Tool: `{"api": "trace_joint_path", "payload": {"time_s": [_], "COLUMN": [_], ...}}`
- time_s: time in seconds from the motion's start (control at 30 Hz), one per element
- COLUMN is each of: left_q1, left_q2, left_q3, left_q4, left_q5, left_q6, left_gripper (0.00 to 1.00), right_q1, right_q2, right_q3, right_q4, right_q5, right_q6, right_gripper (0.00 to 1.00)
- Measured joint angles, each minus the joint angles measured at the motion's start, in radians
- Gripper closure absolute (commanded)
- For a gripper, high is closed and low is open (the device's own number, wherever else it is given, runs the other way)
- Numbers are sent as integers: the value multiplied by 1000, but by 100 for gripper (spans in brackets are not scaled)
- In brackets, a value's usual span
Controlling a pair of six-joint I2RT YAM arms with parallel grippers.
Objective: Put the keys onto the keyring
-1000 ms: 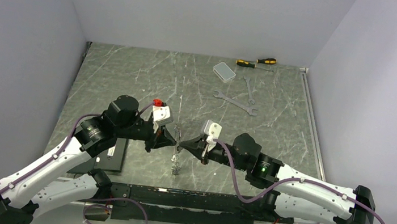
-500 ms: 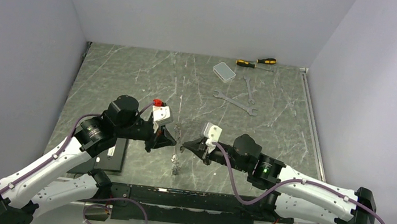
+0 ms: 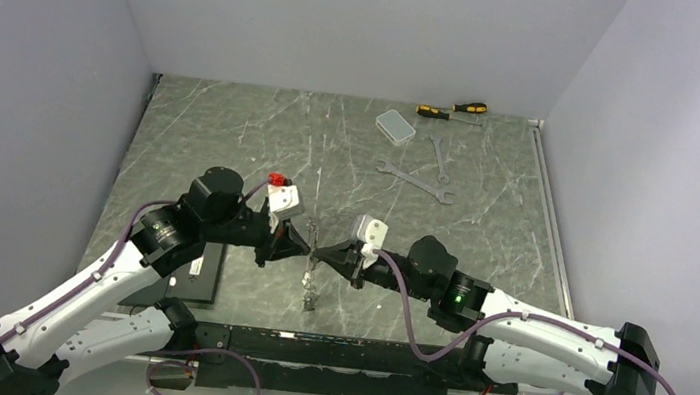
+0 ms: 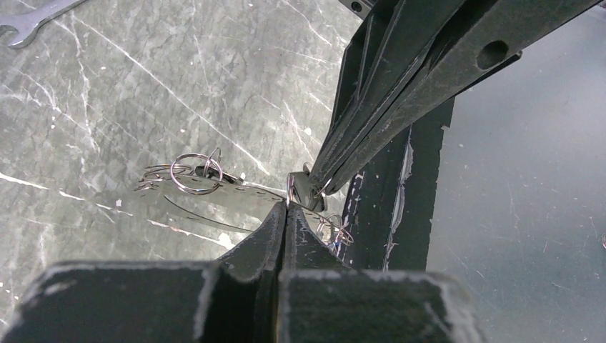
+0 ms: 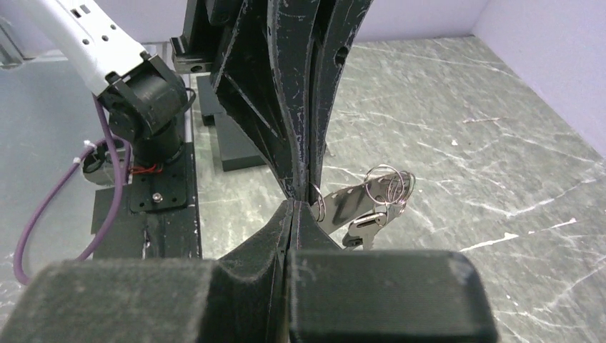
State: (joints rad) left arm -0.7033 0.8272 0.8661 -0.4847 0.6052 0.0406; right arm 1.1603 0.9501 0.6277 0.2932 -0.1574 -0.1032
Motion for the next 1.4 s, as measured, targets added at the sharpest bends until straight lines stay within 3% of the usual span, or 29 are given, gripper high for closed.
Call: {"api": "trace_joint_path", "payload": {"time_s": [1.4], "left_q1": [3], "left_q2": [-1], "left_q3": [4], "left_q4": [0], "left_q5": [-2], "left_q6": [1], "left_gripper": [100], "right_q1": [-1], "right_q2": [18], "right_q3": [0], "right_q4": [42], "right_q5": [62], "right_q6": [21], "right_gripper": [100]}}
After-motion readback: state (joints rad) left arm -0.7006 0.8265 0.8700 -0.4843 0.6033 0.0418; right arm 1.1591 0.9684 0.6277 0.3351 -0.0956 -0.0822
